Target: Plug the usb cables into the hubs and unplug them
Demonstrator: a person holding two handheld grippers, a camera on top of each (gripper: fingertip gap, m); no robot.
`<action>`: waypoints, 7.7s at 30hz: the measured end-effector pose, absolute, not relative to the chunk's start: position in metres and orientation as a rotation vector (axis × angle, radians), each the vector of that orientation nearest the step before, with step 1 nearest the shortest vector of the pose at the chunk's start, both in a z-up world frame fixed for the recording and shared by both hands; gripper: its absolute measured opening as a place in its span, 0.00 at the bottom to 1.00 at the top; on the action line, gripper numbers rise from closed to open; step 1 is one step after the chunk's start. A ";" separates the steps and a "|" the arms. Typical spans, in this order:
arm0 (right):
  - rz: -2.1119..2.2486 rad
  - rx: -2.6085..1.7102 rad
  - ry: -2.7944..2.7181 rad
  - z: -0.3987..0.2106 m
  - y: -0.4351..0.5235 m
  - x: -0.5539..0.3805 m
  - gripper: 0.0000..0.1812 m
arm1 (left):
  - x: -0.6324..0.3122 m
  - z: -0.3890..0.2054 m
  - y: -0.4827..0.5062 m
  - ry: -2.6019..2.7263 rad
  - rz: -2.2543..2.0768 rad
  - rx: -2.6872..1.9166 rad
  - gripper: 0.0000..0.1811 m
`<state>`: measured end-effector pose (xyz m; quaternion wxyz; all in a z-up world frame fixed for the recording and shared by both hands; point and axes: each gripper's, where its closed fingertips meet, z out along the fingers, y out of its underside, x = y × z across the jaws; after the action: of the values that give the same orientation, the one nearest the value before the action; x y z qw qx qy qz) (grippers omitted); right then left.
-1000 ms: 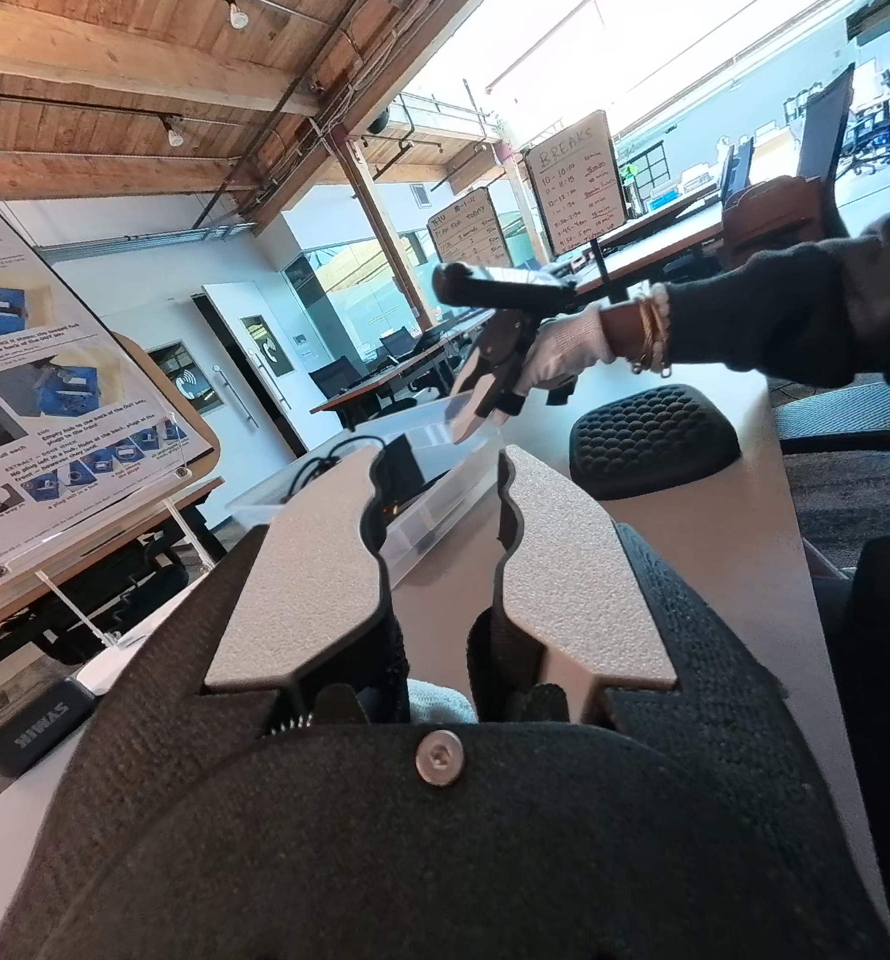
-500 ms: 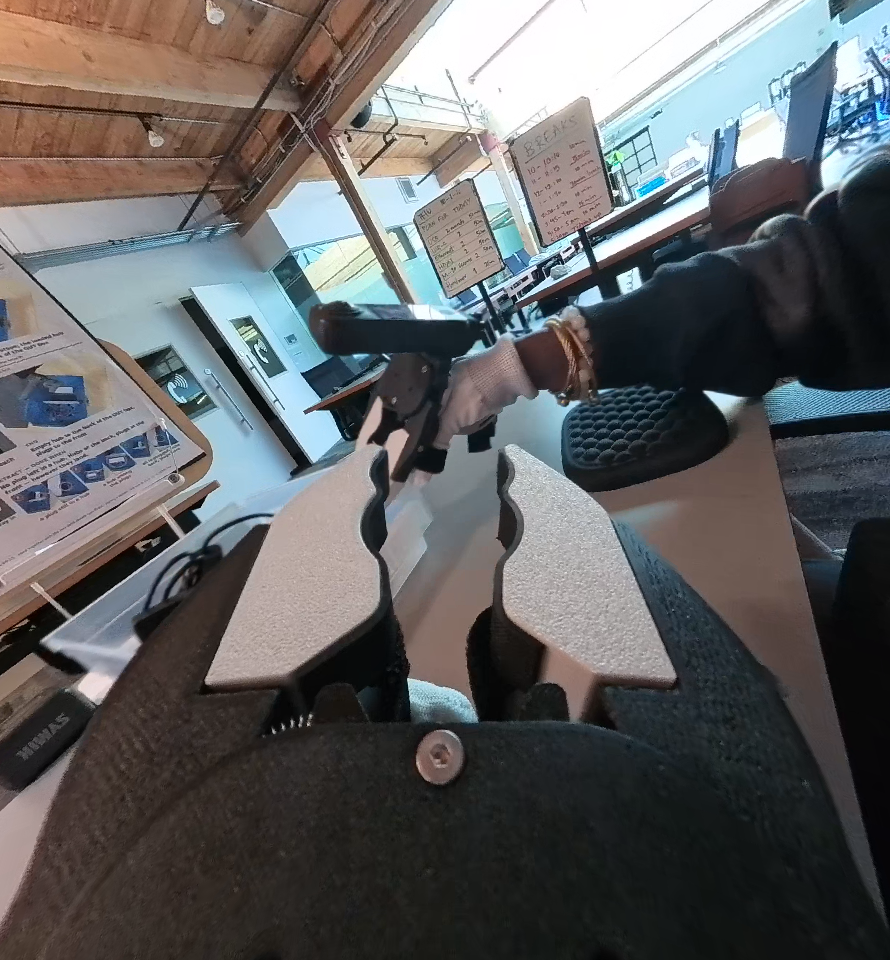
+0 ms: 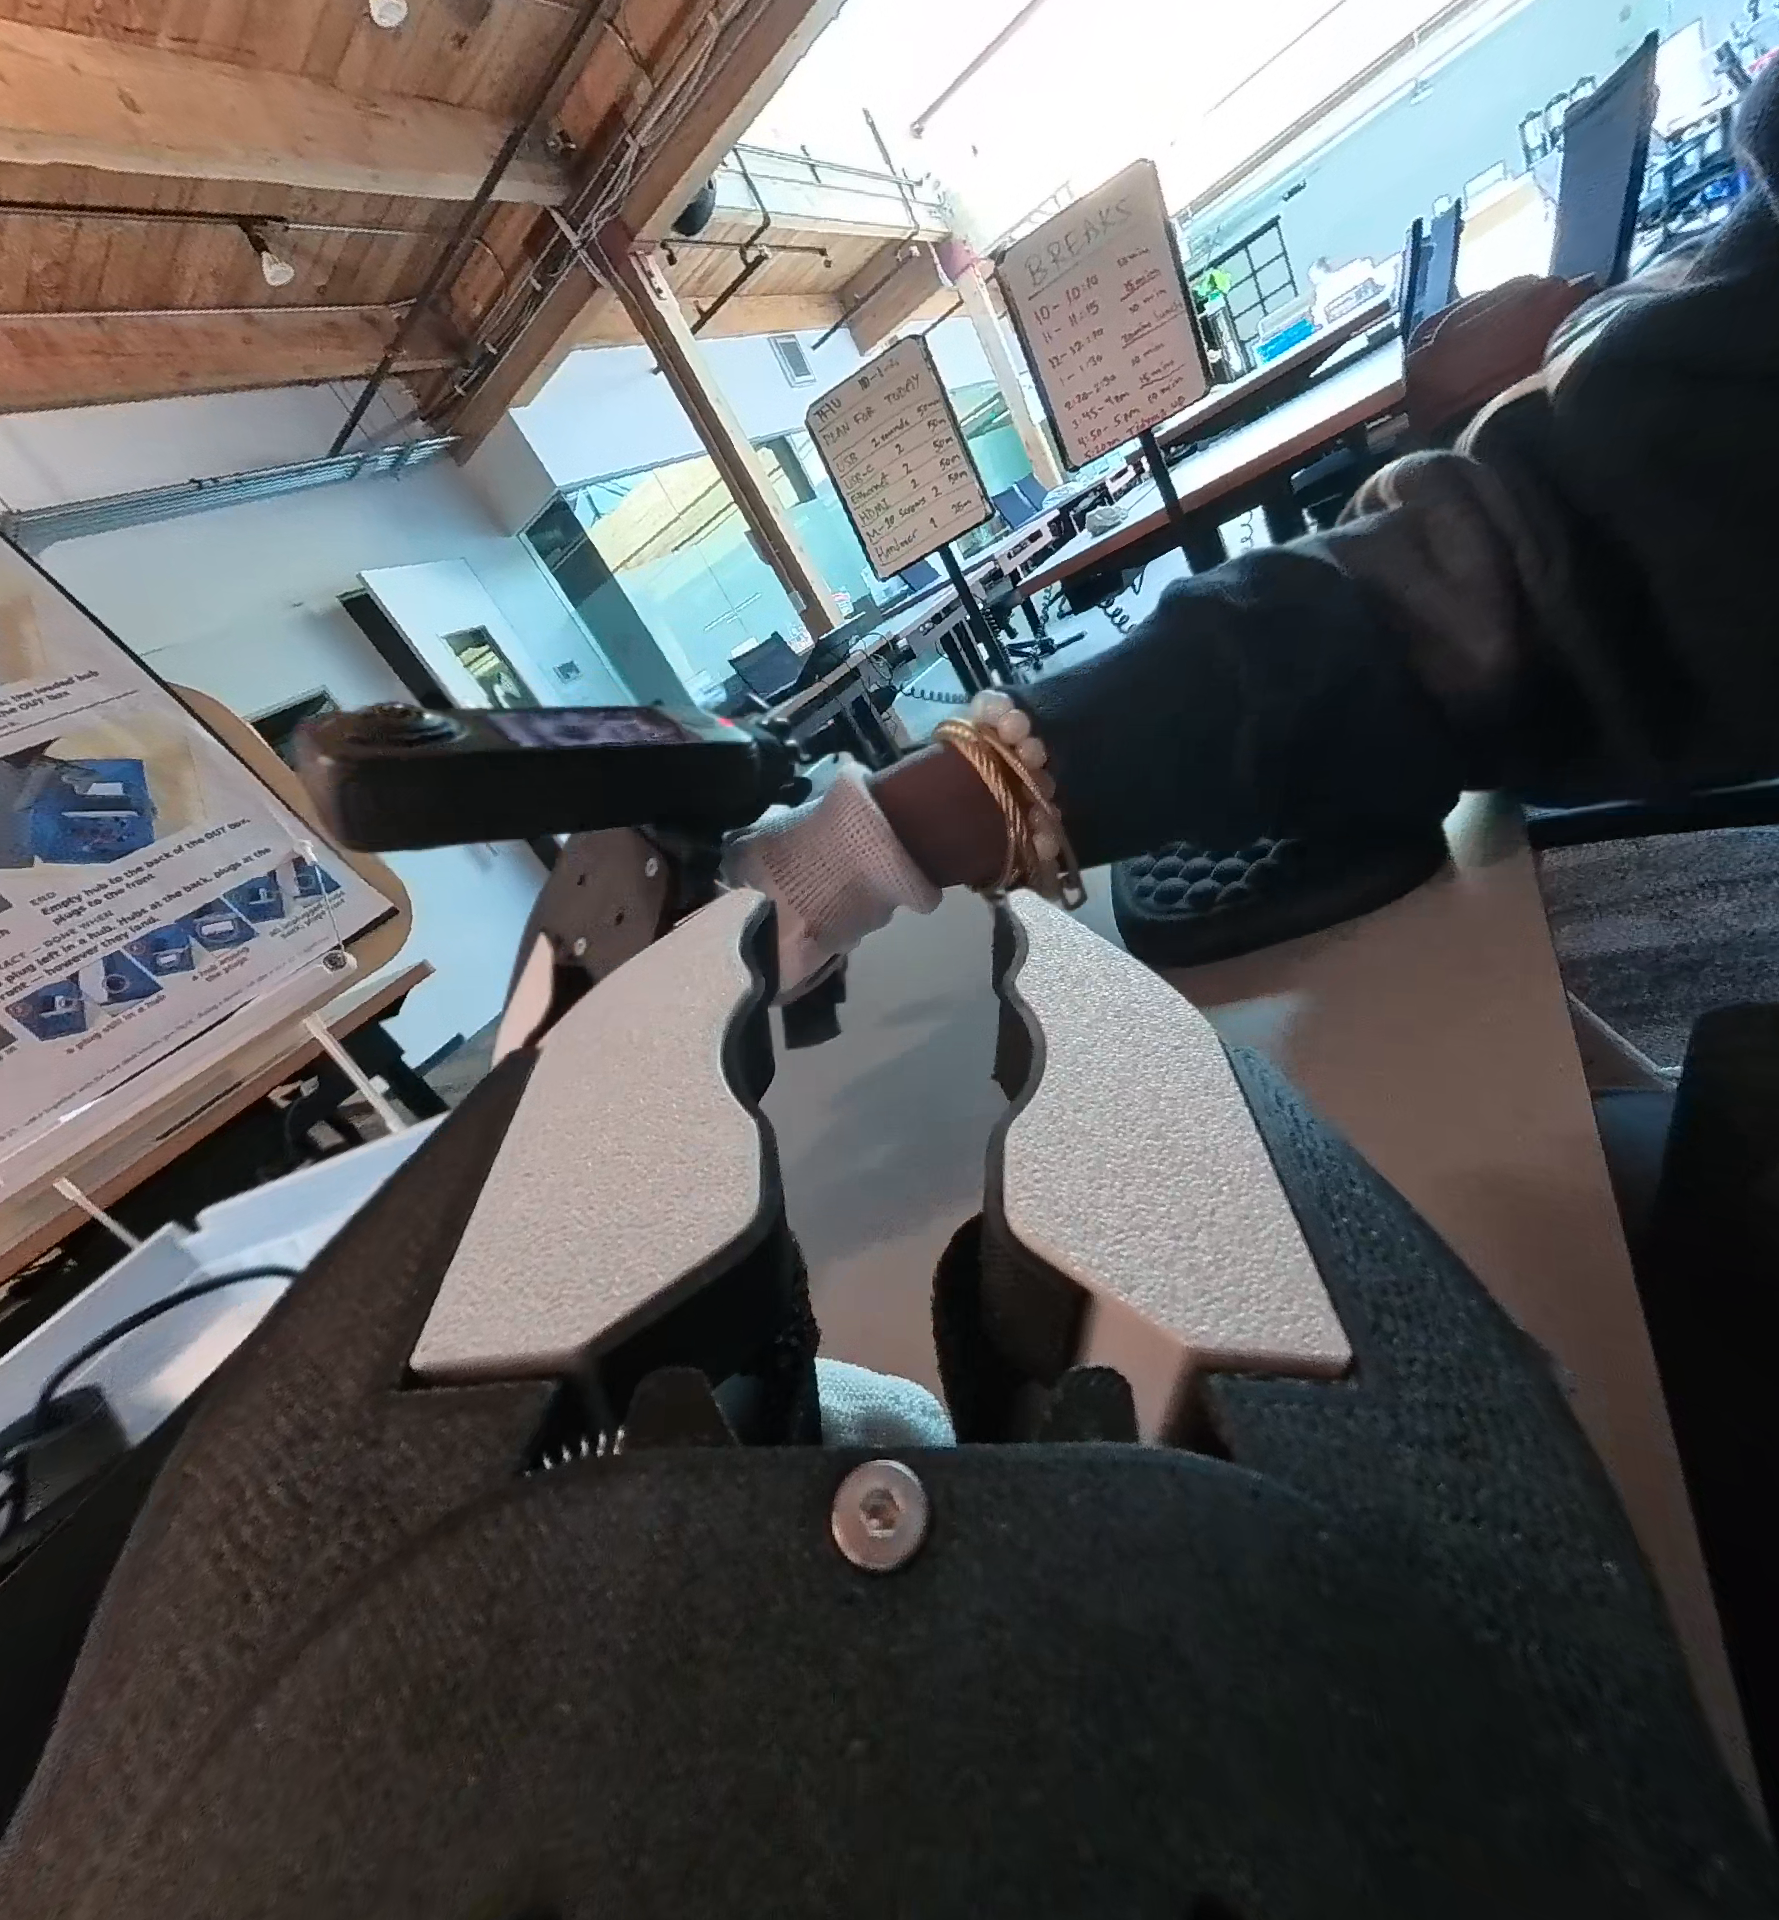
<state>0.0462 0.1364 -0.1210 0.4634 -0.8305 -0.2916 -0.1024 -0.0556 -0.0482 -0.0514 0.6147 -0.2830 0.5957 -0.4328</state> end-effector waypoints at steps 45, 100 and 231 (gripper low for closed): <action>0.250 -1.152 -0.312 -0.026 -0.118 0.114 0.48 | -0.243 -0.081 0.103 1.616 -0.211 -1.496 0.26; 0.213 -1.055 -0.314 -0.025 -0.128 0.113 0.43 | -0.009 -0.042 0.059 1.796 0.464 -0.810 0.16; 0.071 -0.888 -0.254 -0.003 -0.146 0.099 0.54 | -0.298 -0.083 0.247 1.026 -0.203 -1.960 0.27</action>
<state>0.0992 -0.1462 -0.0025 0.8946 -0.4284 -0.1226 0.0340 -0.2976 0.2475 -0.0831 0.4438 -0.7906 0.4138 -0.0820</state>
